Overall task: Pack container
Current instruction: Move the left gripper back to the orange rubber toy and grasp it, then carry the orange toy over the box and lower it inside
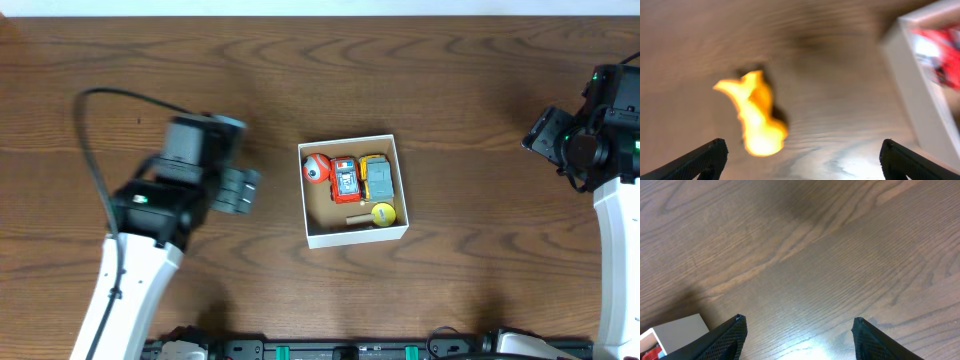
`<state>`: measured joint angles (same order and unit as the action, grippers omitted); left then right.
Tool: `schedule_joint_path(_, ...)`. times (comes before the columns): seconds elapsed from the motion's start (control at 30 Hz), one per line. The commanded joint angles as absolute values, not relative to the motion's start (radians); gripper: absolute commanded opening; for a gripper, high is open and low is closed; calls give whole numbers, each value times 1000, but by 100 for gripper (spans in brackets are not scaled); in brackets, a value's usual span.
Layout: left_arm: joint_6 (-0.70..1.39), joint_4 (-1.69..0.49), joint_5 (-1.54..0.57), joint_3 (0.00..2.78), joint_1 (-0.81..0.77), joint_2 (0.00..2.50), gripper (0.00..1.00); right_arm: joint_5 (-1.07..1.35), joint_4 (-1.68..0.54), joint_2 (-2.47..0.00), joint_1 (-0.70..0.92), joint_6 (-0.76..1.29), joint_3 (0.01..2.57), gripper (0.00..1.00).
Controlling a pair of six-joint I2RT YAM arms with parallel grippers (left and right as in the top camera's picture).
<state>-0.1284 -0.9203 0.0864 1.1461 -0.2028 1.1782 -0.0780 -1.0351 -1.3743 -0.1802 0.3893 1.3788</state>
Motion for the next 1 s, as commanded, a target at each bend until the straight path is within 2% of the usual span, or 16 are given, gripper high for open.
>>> schedule_joint_path(0.0,-67,-929,78,1134,-62,1206,98,-77,-1037,-1377,-186,377,1378,71)
schedule_joint_path(0.13,-24,-923,60,1104,83,1280,98,-77,-1037,-1377,-186,377,1378,71)
schedule_joint_path(0.3,-25,-882,-23,1087,170,1419,98,-77,-1036,-1377,-186,377,1378,71)
schedule_joint_path(0.8,-28,-767,-60,1087,176,1770,98,-77,-1037,-1377,-186,377,1378,71)
schedule_joint_path(0.83,-28,-762,-60,1087,176,1779,92,-77,-1037,-1377,-186,376,1378,71)
schedule_joint_path(0.97,-28,-761,-60,1087,176,1786,53,-77,-1037,-1377,-186,377,1378,71)
